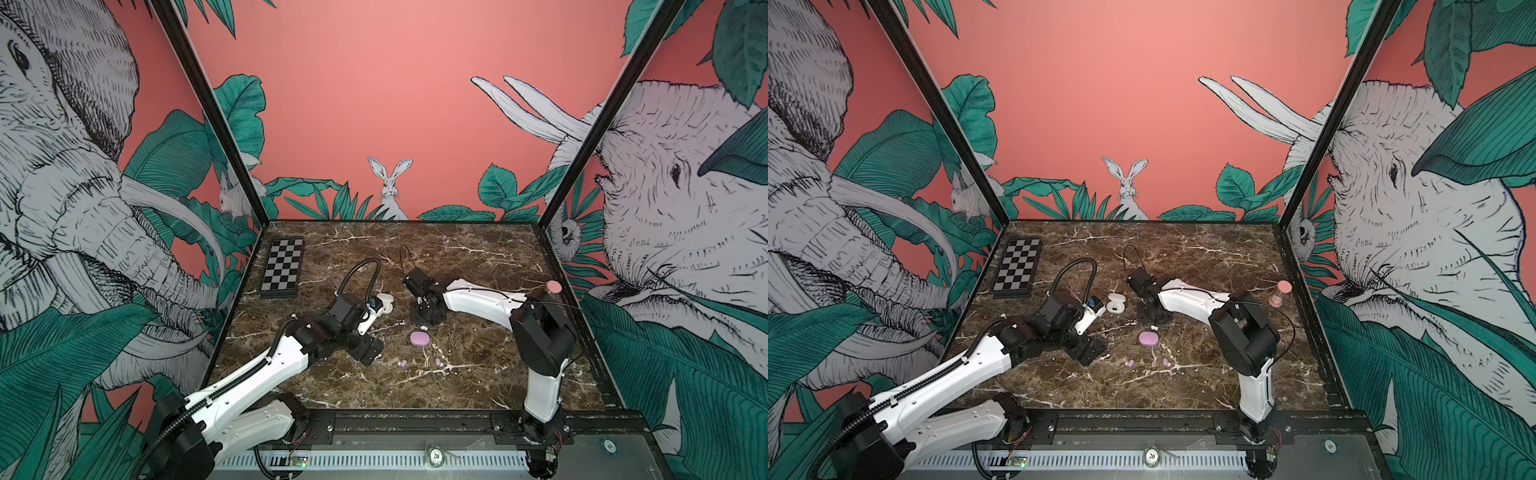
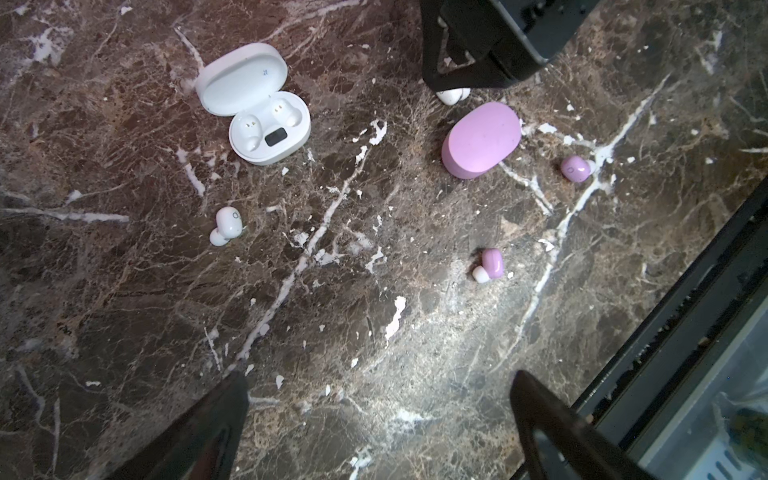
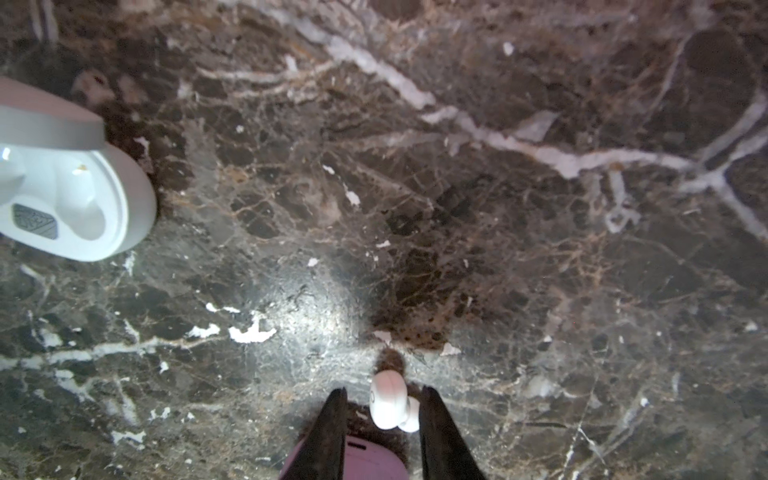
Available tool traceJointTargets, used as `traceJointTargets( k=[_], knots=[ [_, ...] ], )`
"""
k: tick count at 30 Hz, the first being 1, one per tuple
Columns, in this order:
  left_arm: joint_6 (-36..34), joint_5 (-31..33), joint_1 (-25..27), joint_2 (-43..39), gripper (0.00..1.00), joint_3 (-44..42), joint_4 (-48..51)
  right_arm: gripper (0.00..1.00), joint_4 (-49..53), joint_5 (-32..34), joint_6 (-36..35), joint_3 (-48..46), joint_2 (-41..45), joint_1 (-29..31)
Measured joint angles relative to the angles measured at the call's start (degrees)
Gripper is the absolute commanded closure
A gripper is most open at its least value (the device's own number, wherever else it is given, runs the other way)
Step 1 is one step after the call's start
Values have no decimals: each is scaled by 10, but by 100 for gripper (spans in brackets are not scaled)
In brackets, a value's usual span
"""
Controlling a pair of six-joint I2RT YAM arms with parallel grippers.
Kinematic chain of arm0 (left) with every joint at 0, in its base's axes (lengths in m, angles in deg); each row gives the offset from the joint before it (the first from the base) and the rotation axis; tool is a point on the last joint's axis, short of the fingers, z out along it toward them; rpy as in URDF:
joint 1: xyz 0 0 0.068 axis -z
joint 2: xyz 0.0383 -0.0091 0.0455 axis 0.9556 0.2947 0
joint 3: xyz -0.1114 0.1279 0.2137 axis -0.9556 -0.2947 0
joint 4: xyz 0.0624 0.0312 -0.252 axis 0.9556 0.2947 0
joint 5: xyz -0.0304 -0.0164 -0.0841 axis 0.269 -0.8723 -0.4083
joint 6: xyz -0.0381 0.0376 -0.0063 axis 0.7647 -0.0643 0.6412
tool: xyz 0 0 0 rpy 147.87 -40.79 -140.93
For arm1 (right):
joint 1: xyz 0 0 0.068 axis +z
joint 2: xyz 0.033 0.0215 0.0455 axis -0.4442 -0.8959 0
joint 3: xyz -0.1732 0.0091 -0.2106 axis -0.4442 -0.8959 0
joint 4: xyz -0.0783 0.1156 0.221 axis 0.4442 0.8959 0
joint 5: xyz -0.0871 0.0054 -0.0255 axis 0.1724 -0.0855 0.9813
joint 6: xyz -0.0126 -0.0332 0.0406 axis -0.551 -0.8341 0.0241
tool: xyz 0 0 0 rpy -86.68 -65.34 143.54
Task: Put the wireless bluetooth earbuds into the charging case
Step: 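Grip the white earbud in the right gripper and lift it off the table, then carry the held white earbud with the right gripper toward the open white case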
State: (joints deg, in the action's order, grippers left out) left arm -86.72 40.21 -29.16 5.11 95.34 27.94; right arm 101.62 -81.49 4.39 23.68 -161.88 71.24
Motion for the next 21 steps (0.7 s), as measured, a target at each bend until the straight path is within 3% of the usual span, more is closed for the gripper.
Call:
traceJointTargets(
  k=[21],
  knots=[
    [0, -1, 0, 1, 1, 0, 0, 76, -2, 0, -2, 0, -24, 0]
  ],
)
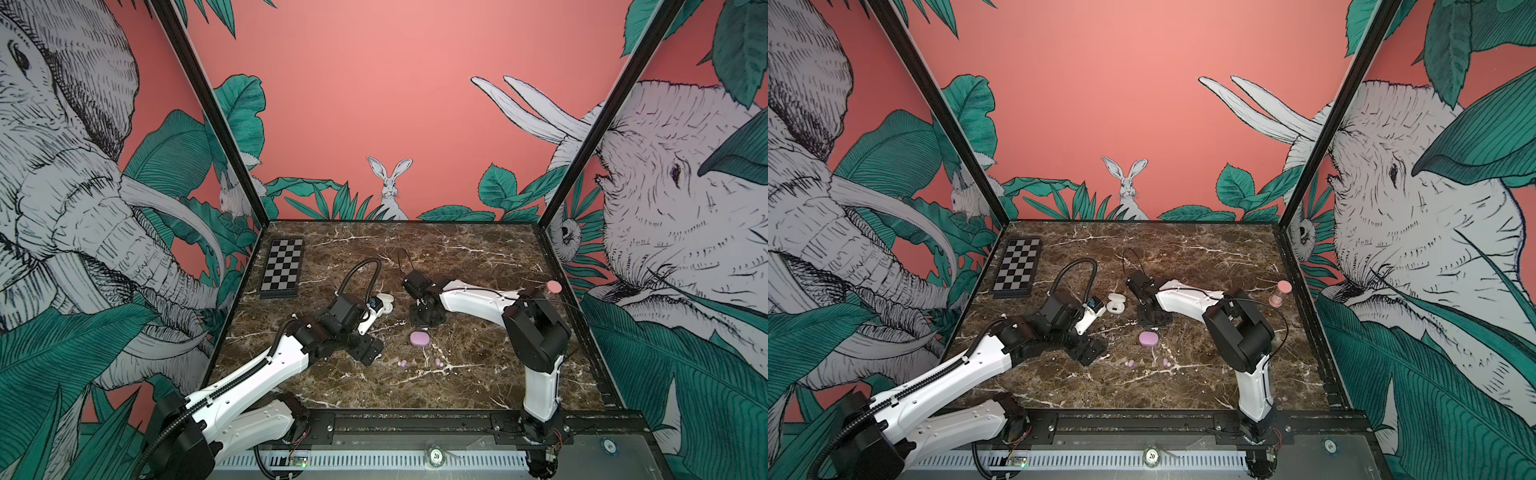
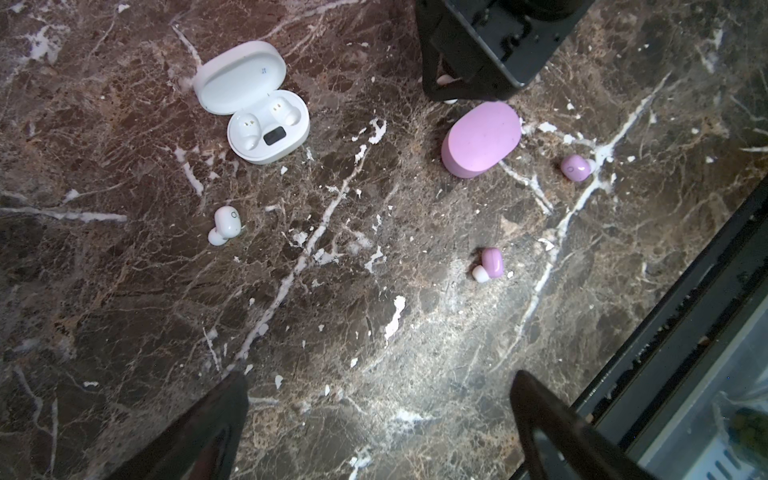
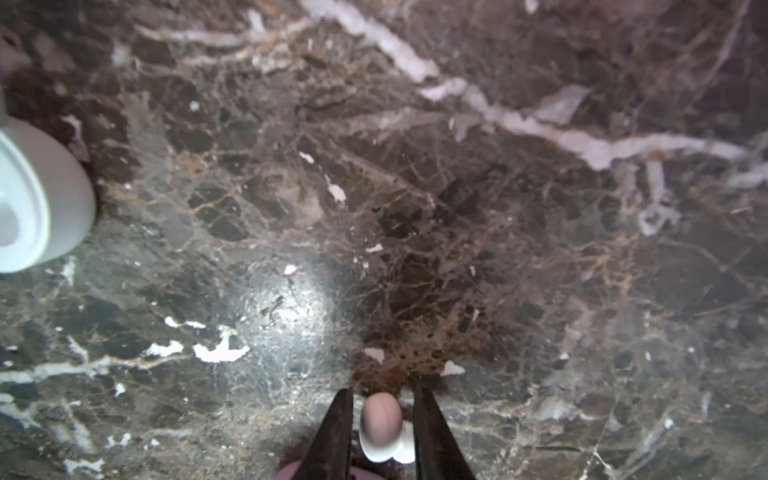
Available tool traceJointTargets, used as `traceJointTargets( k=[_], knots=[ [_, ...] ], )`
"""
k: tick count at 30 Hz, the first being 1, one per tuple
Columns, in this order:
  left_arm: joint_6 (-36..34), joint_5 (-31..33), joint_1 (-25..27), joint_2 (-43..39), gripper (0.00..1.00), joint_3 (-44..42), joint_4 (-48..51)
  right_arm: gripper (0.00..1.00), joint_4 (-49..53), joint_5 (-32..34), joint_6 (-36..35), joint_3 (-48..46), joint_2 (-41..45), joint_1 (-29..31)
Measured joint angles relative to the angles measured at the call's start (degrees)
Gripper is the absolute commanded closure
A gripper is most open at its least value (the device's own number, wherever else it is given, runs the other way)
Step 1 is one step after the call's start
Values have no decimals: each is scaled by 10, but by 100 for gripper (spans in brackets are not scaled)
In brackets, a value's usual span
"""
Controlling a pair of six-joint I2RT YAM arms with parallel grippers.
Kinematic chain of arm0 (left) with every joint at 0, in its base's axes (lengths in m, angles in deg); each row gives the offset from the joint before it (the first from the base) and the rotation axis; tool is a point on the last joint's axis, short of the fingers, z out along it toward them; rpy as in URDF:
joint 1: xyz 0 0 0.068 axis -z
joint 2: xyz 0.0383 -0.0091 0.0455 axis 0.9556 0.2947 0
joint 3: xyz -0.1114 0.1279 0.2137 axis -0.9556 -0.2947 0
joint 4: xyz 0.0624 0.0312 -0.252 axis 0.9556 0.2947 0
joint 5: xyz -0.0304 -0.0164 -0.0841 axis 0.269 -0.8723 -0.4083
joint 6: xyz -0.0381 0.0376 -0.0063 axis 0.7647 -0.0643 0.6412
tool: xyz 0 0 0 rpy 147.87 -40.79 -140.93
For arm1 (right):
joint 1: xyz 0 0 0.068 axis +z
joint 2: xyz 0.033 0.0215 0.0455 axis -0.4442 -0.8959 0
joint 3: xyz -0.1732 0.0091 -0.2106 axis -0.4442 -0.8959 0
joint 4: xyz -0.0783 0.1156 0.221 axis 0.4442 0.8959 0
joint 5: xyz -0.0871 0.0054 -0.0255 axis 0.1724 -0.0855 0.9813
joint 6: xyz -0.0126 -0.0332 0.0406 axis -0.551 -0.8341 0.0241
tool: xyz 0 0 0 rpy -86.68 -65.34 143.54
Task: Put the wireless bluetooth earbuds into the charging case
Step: 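Carry the held white earbud with the right gripper toward the open white case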
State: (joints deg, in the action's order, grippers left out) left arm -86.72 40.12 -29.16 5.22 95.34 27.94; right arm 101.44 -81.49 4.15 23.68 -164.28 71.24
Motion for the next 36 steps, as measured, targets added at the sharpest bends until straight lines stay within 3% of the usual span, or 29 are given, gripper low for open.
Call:
traceJointTargets(
  k=[14, 36],
  knots=[
    [0, 0, 0, 0, 1, 0, 0, 85, -1, 0, -2, 0, -3, 0],
    [-3, 45, 0, -35, 1, 0, 1, 86, -23, -33, 5, 89, -23, 0]
  ],
)
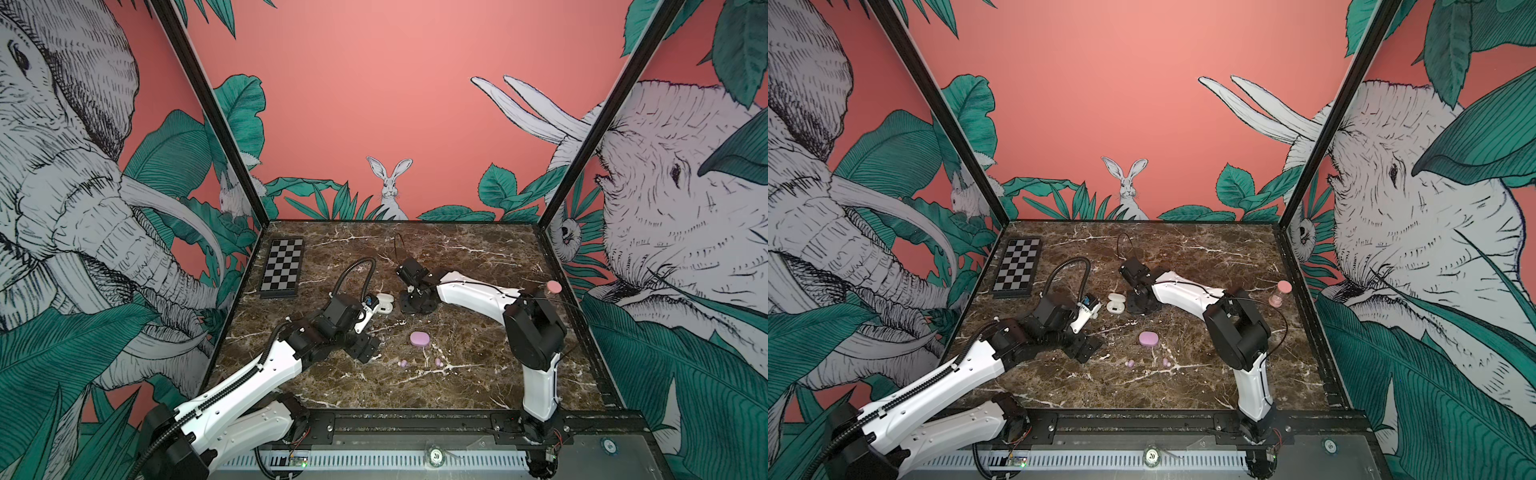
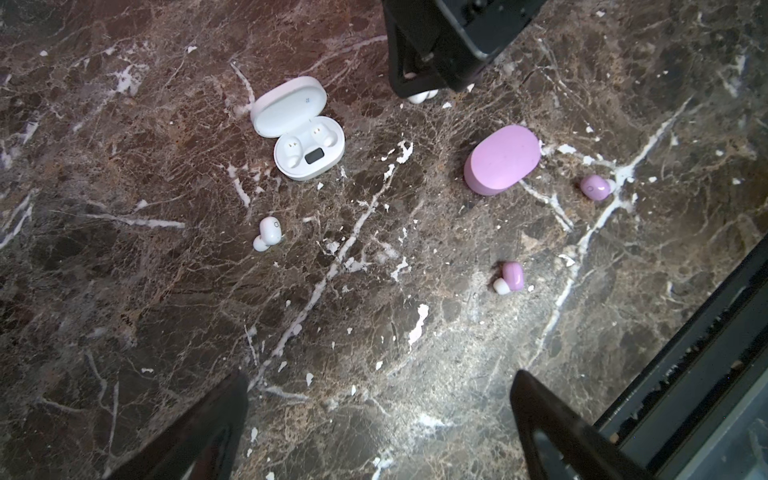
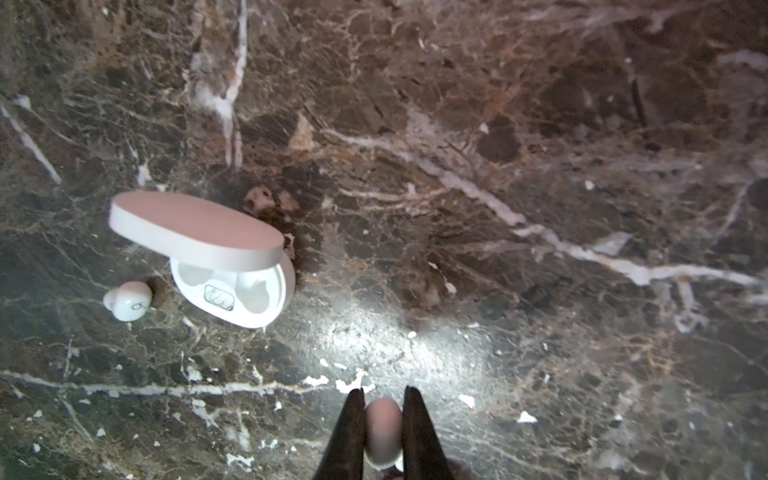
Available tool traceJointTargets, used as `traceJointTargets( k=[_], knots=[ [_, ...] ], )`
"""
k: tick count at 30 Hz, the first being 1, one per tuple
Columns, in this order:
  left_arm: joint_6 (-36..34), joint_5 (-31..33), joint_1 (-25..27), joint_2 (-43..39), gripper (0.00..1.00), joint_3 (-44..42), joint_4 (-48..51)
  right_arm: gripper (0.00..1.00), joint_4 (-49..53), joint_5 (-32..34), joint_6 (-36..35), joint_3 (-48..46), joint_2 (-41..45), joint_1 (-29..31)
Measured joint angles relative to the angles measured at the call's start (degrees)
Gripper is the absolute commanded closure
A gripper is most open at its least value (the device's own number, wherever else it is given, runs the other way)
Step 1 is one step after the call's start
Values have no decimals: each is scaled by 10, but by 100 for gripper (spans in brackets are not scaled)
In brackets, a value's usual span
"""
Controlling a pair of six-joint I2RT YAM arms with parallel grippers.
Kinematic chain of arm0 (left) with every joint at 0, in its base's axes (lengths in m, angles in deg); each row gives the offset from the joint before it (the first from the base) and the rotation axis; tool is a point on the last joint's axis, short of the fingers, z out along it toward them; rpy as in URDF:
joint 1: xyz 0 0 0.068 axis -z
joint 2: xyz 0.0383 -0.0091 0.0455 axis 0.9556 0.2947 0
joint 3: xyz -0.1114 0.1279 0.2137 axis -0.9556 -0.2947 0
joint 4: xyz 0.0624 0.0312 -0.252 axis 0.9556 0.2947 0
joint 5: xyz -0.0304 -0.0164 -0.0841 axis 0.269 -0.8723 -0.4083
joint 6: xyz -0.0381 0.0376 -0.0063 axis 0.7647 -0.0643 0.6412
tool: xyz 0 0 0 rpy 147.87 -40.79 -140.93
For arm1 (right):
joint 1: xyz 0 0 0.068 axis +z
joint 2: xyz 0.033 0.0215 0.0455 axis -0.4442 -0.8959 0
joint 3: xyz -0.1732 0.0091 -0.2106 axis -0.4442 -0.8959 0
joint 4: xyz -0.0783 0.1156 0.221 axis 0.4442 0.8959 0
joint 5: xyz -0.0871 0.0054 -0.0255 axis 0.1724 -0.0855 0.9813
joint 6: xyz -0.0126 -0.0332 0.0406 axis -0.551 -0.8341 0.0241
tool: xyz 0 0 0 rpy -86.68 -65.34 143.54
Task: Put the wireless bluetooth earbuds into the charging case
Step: 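Carry the held white earbud with the right gripper toward the open white case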
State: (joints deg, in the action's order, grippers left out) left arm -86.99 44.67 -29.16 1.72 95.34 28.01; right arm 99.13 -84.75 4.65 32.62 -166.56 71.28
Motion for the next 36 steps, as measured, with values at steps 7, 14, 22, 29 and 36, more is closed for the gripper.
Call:
traceJointTargets(
  k=[7, 14, 22, 29, 36],
  knots=[
    [0, 4, 0, 0, 1, 0, 0, 86, -9, -8, 7, 8, -30, 4],
    [0, 4, 0, 0, 1, 0, 0, 86, -18, -9, 14, 8, -39, 12],
    [-1, 4, 0, 0, 1, 0, 0, 83, -20, -9, 16, 8, -47, 19],
    [-1, 4, 0, 0, 1, 0, 0, 74, -19, -9, 16, 8, -47, 19],
    [-1, 3, 0, 2, 1, 0, 0, 70, -17, -4, 15, 8, -47, 21]
  ],
)
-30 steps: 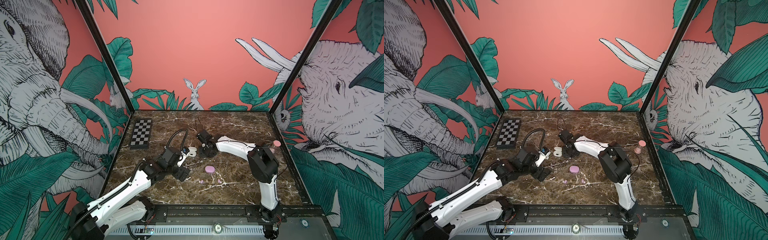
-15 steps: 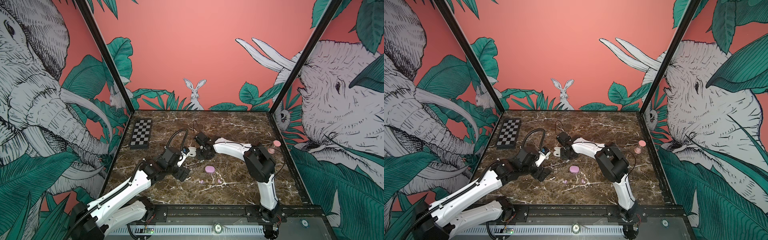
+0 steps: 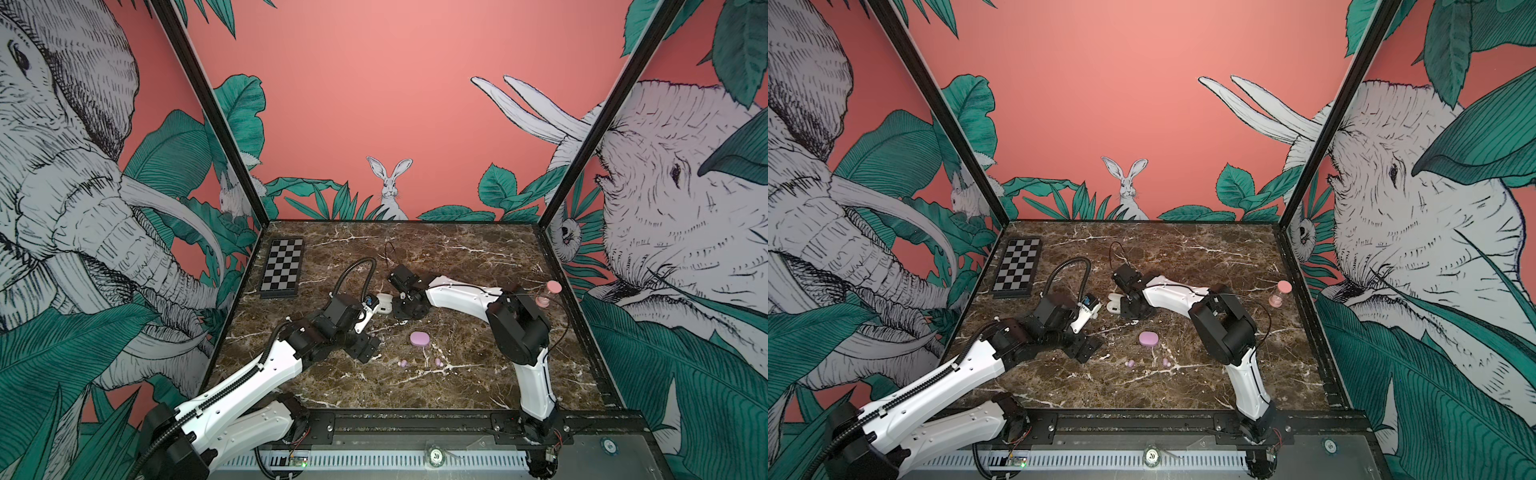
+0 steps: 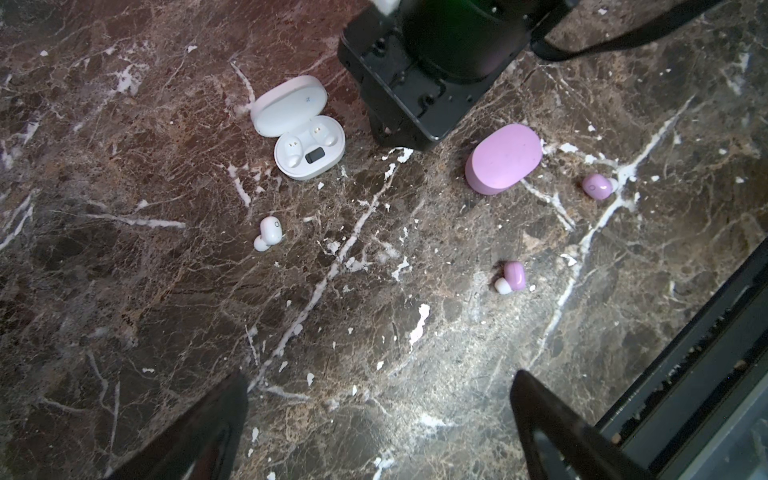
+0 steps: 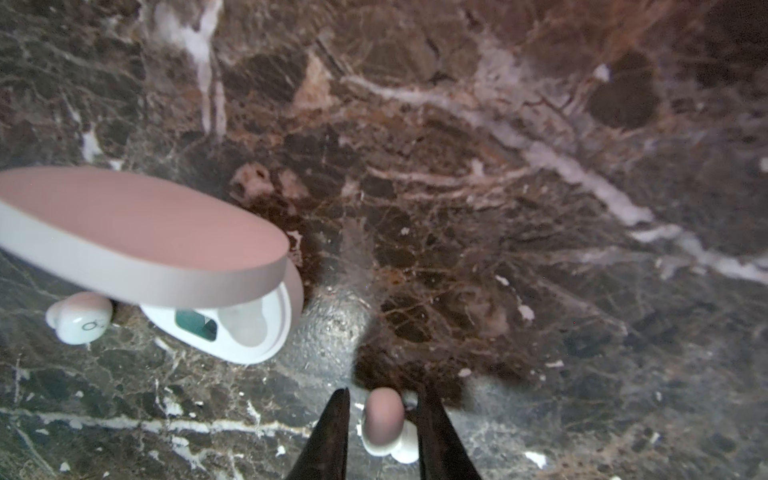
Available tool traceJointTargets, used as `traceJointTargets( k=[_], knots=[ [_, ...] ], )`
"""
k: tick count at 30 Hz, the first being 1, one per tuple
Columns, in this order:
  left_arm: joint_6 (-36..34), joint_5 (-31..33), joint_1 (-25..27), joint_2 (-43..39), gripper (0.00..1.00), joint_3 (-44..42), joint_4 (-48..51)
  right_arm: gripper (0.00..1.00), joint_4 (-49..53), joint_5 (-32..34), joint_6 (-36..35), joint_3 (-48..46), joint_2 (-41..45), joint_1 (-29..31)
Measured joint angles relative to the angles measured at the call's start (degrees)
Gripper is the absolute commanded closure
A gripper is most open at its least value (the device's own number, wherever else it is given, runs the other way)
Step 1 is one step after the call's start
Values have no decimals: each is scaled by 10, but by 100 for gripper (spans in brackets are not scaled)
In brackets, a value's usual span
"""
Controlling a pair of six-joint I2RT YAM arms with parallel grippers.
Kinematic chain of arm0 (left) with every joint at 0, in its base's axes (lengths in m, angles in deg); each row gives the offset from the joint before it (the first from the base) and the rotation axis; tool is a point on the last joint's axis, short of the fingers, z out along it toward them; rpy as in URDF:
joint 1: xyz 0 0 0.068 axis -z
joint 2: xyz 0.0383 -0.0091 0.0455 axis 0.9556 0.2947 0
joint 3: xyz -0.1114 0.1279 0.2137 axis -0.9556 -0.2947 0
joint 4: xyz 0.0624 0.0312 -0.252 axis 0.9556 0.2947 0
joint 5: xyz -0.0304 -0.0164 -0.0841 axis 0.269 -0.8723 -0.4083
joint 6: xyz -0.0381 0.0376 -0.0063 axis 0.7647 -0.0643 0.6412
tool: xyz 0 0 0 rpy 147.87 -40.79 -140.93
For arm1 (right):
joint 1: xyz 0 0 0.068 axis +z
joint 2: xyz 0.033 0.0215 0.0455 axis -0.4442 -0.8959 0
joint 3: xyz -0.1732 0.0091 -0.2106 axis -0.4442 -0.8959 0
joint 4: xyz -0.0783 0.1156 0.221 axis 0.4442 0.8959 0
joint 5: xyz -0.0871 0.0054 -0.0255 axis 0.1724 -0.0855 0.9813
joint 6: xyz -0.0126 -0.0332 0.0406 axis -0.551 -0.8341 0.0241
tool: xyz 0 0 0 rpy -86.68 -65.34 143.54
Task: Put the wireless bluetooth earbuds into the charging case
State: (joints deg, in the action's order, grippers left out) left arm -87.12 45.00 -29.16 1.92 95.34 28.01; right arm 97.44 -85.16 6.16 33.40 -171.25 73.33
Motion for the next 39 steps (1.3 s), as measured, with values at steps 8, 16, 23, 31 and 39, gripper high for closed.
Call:
traceJointTargets(
  k=[8, 16, 23, 31, 39],
  knots=[
    [0, 0, 0, 0, 1, 0, 0, 64, 15, 19, -3, 0, 0, 6],
    [0, 0, 0, 0, 1, 0, 0, 63, 23, 37, -9, 11, 0, 21],
    [0, 0, 0, 0, 1, 0, 0, 63, 38, 59, -14, 28, 0, 30],
    [0, 0, 0, 0, 1, 0, 0, 67, 51, 81, -18, 54, 0, 40],
    [0, -4, 0, 0, 1, 0, 0, 68, 54, 80, -17, 54, -1, 40]
  ],
)
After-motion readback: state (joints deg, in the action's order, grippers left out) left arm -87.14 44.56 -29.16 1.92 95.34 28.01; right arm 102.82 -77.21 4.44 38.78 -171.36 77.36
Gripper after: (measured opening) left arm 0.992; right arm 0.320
